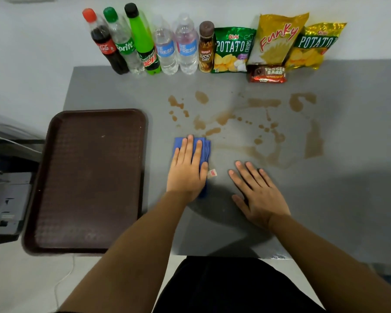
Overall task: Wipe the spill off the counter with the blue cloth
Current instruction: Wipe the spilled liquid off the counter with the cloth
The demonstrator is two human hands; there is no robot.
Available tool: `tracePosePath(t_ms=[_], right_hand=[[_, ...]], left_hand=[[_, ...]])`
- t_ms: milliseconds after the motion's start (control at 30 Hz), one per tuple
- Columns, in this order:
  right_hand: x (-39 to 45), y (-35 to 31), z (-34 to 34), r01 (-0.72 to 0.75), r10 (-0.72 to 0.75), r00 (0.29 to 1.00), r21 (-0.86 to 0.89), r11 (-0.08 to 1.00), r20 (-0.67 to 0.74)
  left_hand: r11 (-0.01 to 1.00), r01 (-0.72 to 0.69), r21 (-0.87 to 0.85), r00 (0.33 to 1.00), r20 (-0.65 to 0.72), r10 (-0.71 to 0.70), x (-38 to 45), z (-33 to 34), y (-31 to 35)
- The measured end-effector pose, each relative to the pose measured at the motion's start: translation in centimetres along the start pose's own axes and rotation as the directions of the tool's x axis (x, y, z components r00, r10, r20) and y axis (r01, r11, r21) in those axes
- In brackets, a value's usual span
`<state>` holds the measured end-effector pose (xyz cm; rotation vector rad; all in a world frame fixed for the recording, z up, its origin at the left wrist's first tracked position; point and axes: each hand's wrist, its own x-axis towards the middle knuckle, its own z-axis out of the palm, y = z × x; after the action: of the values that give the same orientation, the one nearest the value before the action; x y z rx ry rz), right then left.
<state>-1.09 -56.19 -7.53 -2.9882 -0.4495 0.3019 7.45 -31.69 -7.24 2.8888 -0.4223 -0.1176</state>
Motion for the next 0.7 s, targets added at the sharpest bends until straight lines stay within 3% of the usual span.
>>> tracePosePath(t_ms=[333, 700], right_hand=[[0.0, 0.1, -0.1, 0.008, -0.008, 1.000, 0.001, 1.000, 0.013], [-0.2, 0.0, 0.2, 0.002, -0.002, 1.000, 0.012, 1.000, -0.029]], left_hand=[[0.997, 0.055, -0.049, 0.998, 0.000, -0.055, -3.4, 0.3, -1.5], [0.995, 0.098, 0.016, 0.995, 0.031, -0.098, 6.2, -0.6, 1.3]])
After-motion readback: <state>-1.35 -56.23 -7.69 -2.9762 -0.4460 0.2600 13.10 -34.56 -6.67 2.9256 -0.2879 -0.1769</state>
